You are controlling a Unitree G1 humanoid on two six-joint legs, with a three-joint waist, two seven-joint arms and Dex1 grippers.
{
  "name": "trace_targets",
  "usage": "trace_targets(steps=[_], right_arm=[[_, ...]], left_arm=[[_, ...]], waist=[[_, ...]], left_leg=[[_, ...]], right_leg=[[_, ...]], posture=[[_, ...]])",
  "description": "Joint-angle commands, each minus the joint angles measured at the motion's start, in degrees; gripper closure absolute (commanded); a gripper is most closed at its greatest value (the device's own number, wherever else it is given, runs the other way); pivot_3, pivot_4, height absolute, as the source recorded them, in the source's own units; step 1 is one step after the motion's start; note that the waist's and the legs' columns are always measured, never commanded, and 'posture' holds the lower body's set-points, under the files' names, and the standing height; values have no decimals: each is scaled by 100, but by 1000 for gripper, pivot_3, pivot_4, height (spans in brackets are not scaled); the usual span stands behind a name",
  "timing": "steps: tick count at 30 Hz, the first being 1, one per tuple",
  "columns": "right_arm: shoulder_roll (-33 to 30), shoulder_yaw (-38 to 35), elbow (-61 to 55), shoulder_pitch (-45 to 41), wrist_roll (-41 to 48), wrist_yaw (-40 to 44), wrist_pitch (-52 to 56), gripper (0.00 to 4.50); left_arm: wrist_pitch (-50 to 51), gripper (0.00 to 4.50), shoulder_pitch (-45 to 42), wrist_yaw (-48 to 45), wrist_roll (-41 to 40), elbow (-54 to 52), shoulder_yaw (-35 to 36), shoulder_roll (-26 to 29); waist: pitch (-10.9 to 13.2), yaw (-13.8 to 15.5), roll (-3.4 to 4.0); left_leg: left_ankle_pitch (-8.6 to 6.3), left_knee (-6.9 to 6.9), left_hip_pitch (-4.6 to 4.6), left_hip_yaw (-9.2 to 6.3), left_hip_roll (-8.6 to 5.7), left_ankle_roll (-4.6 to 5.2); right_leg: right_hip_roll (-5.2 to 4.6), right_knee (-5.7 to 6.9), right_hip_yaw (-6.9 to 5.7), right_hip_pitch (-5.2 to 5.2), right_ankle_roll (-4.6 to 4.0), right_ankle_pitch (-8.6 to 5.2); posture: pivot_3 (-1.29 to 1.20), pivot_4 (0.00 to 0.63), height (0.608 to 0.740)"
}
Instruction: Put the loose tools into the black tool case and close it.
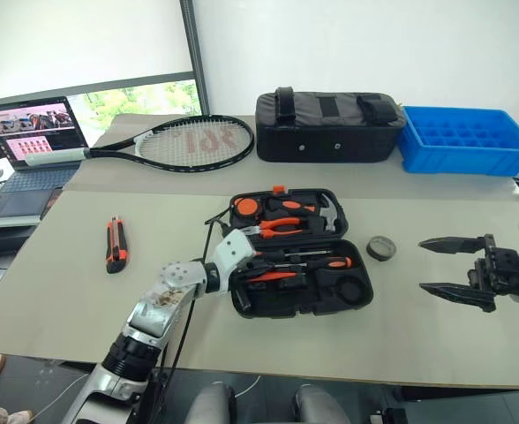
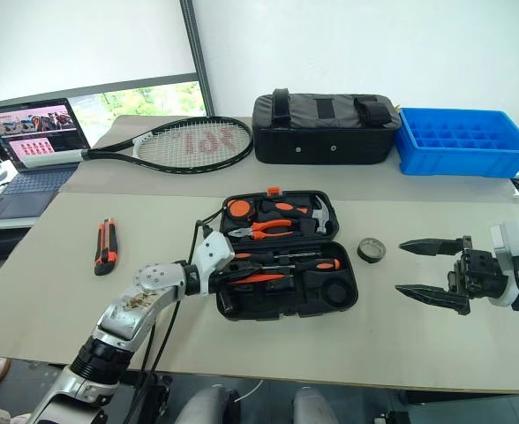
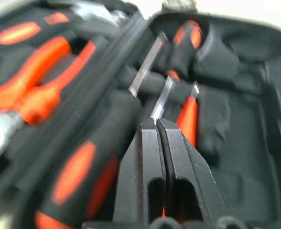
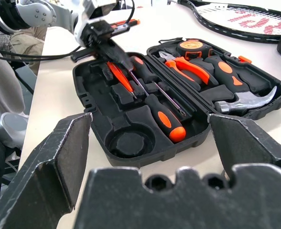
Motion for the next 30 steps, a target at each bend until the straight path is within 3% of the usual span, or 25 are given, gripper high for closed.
trace_targets(steps=[1, 8, 15, 23, 30], right_arm=[[22, -220, -157, 3, 48, 266, -105, 0], [24, -235, -200, 32, 38, 266, -79, 0], [17, -210, -235, 29, 36, 266, -40, 0], [35, -131, -196, -86, 12, 266, -13, 0], [139, -76, -185, -279, 37, 266, 87, 0]], left_arm=[[-150, 4401, 131, -65, 342, 97, -310, 210], [-660, 4401, 292, -83, 923, 482, -724, 566], [-700, 4401, 372, -44, 944, 642, -728, 530], [-579, 4401, 409, -106, 913, 698, -718, 561], [-527, 4401, 795, -19, -43, -60, 290, 432]], waist=[[0, -2, 0], [-2, -18, 1], [-3, -70, 0], [-3, -121, 0], [-3, -254, -1]], left_leg=[[0, 0, 3, 0, 0, 0], [-2, -6, 29, 1, 3, 2], [-3, -7, 92, 3, 6, 3], [-4, -6, 96, 1, 6, 3], [-4, -14, 98, -4, 13, 3]], right_leg=[[0, -1, 0, 4, 0, 0], [0, -13, 0, 65, -1, -2], [-4, -13, 5, 130, -2, -8], [-7, -13, 3, 142, 0, -9], [-4, -9, 5, 140, -6, -14]], posture=[[0, 150, 708], [0, 150, 708], [0, 150, 708], [0, 150, 708], [0, 150, 708]])
